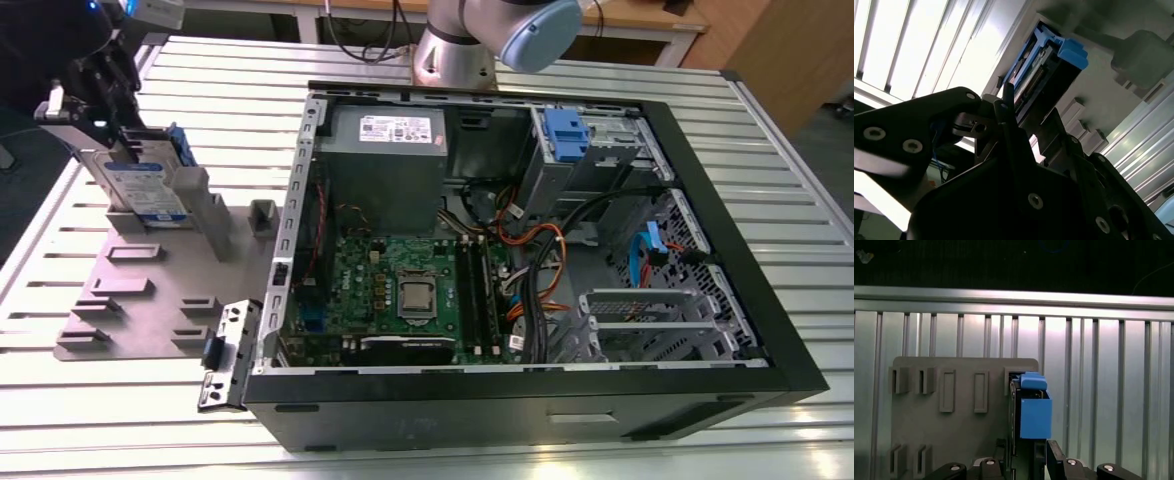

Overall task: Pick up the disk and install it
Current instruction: 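Pick up the disk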

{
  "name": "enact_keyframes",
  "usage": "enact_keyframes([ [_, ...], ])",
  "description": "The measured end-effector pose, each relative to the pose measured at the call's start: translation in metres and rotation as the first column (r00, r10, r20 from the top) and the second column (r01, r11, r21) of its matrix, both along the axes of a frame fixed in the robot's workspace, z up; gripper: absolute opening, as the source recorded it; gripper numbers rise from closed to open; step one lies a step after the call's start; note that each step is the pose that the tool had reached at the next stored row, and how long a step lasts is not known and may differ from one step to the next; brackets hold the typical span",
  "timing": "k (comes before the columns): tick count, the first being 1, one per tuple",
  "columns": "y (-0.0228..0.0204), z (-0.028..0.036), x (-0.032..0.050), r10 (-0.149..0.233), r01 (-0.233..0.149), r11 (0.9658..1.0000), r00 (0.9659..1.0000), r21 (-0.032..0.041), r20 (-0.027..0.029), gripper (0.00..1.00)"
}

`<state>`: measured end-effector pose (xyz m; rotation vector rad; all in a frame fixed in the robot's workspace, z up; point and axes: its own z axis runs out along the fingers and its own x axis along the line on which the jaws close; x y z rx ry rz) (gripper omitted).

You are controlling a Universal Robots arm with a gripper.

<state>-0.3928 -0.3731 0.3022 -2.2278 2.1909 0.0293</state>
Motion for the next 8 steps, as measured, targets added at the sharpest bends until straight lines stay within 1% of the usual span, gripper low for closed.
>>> enact_keyframes([
  [4,0.0,-0.0003,-0.0016,-0.003,0.003,1.0,1.0,-0.0003,0.0,0.45],
  [8,-0.0004,-0.0008,-0.0017,-0.02,0.02,0.9998,0.9998,-0.0003,-0.0001,0.45],
])
